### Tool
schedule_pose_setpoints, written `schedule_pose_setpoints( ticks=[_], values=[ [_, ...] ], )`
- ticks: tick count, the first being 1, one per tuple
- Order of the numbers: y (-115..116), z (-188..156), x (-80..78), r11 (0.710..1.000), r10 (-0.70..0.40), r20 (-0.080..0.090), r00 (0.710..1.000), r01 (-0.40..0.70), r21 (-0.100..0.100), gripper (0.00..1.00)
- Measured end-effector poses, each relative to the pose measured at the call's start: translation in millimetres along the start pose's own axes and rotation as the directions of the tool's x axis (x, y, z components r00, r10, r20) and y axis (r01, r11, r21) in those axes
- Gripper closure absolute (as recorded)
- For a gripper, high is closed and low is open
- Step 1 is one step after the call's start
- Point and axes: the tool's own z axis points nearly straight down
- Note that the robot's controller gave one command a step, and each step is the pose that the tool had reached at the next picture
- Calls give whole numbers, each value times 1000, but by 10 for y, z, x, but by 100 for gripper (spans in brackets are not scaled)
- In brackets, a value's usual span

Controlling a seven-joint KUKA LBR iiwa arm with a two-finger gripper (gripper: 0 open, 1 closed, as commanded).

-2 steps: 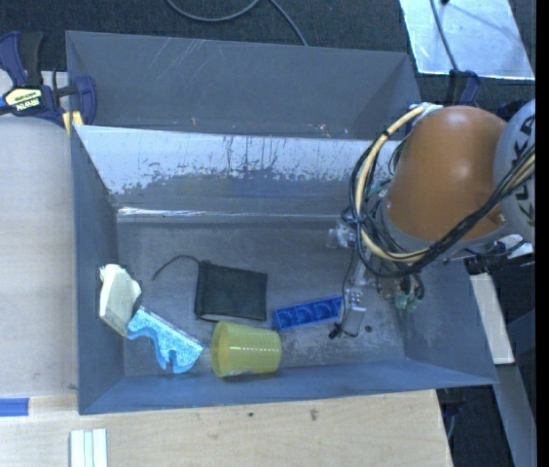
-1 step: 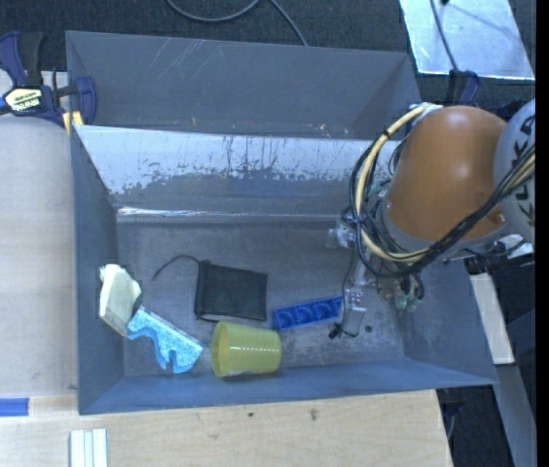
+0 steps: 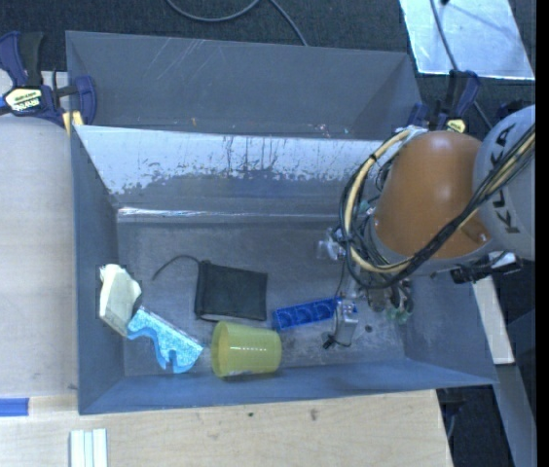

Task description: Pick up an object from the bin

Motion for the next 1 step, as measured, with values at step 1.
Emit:
schedule_pose_setpoints(
  ticks=[1],
  values=[
    [65,505,-65,974,-225,-8,974,225,-1,0]
  ],
)
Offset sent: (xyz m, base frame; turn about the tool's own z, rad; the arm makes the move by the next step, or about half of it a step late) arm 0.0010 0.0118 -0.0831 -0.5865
